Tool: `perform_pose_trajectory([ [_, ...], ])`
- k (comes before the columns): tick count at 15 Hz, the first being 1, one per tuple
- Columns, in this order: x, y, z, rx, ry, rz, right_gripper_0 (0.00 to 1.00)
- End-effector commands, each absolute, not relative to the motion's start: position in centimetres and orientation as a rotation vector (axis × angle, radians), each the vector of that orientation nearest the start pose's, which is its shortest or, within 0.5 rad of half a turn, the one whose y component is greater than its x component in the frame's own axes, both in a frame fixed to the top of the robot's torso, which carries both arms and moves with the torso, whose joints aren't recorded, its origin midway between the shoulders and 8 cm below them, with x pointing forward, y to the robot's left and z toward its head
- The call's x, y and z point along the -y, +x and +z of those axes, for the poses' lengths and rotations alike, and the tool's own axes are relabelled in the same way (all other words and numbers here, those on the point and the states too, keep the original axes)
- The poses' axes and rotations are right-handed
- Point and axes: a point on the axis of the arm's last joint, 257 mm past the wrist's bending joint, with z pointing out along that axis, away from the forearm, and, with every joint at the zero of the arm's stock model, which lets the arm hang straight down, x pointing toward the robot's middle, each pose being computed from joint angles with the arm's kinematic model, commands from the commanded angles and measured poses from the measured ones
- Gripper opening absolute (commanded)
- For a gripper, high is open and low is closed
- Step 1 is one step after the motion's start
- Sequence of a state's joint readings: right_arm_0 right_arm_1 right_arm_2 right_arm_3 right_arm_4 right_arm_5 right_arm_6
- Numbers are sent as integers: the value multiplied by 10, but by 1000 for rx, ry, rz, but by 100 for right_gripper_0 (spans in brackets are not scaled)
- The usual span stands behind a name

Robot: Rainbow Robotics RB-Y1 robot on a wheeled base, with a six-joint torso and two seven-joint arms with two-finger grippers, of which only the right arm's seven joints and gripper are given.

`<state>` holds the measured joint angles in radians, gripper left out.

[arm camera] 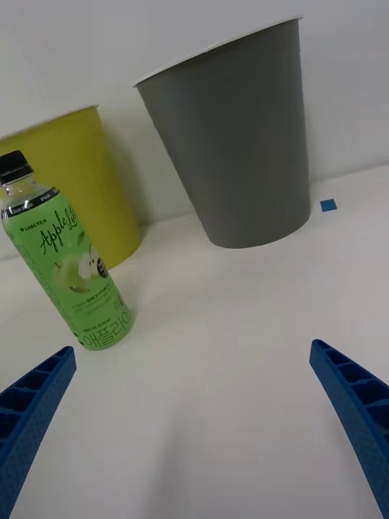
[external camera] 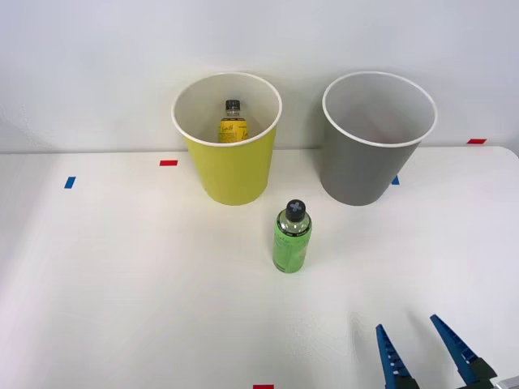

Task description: Put cans in the gray bin, plastic bottles in the light green bin

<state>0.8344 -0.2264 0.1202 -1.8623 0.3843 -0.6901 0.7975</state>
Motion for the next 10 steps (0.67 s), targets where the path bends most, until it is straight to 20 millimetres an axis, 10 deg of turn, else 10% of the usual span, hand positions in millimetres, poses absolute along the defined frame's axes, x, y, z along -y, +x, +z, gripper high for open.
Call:
perform_pose_trajectory([
  [1, 223, 270, -263, -1512, 23, 411, 100],
  [10, 228, 267, -260, -1503, 2, 389, 100],
])
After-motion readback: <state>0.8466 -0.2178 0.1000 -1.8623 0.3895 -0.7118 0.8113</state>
